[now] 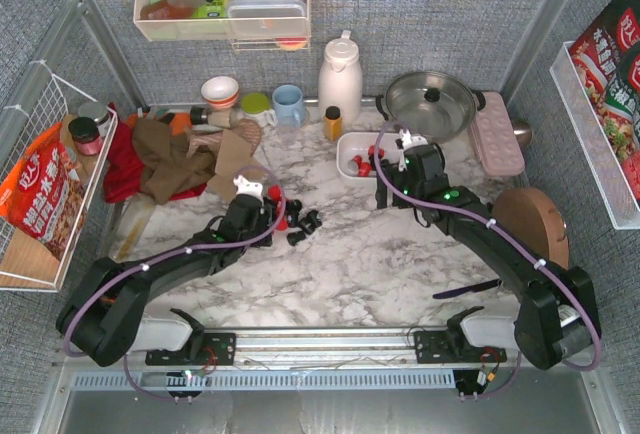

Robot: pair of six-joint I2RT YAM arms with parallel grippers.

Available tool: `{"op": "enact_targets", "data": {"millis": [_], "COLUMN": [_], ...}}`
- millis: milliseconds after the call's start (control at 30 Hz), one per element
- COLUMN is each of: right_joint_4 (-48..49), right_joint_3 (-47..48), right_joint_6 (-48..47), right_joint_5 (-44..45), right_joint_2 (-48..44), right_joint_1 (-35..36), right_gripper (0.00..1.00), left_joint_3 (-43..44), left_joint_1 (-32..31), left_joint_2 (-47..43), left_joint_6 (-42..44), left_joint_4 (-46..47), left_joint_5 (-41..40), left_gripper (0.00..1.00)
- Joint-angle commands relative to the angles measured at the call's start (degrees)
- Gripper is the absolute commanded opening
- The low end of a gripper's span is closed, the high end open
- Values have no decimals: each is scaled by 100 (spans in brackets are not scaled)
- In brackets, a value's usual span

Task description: Mix the coffee capsules in the storage basket

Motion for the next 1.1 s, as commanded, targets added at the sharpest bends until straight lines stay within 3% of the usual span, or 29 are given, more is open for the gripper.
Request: {"op": "enact_targets", "data": {"millis": [0,367,1067], "right_joint_4": [216,271,199], "right_joint_3": [-73,-125,-79], "right_joint_6": [-12,-20,-64], "right_joint_5": [-98,-243,-359], "right_joint_2": [-138,-160,-85], "right_joint_1": [7,8,9], "right_gripper": [86,86,86], "left_joint_3": [317,828,603], "left_joint_1": [28,125,145], "left_joint_2": [122,548,633], "left_joint_6": [267,404,365], "left_joint_4": [-26,-627,-578], "left_joint_5": [402,870,1115], "left_gripper": [59,52,47]}}
